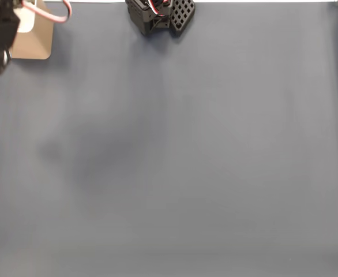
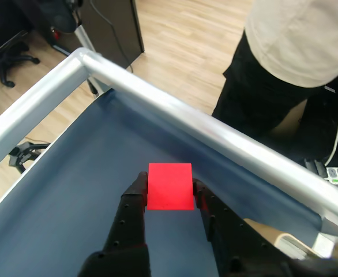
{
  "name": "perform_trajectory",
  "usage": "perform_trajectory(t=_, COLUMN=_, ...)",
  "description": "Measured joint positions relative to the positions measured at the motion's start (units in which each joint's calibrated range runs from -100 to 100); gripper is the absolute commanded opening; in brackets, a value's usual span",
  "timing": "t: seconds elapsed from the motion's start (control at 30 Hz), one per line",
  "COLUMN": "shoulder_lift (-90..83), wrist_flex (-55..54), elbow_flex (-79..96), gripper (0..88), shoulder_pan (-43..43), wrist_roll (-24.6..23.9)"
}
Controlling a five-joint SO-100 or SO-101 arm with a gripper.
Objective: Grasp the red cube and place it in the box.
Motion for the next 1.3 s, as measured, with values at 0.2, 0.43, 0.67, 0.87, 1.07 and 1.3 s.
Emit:
perform_trajectory(t=0.2, shoulder_lift=-6.25, wrist_flex=1.67, elbow_flex=4.25, gripper=2.0, shoulder_pan=4.97, wrist_roll=-0.1)
perform_trajectory(t=0.43, shoulder_lift=-15.54, wrist_flex=1.75, elbow_flex=13.11, gripper=2.0, shoulder_pan=10.39, wrist_roll=-0.15)
perform_trajectory(t=0.67, shoulder_lift=-24.4, wrist_flex=1.75, elbow_flex=20.89, gripper=2.0, shoulder_pan=14.76, wrist_roll=-0.15)
perform_trajectory(t=0.87, shoulder_lift=-29.35, wrist_flex=1.59, elbow_flex=26.31, gripper=2.0, shoulder_pan=18.55, wrist_roll=-0.15)
perform_trajectory(t=1.07, shoulder_lift=-34.91, wrist_flex=0.72, elbow_flex=32.19, gripper=2.1, shoulder_pan=20.99, wrist_roll=-0.2)
perform_trajectory(t=1.3, shoulder_lift=-41.34, wrist_flex=-0.88, elbow_flex=39.42, gripper=2.3, shoulder_pan=22.63, wrist_roll=-0.98)
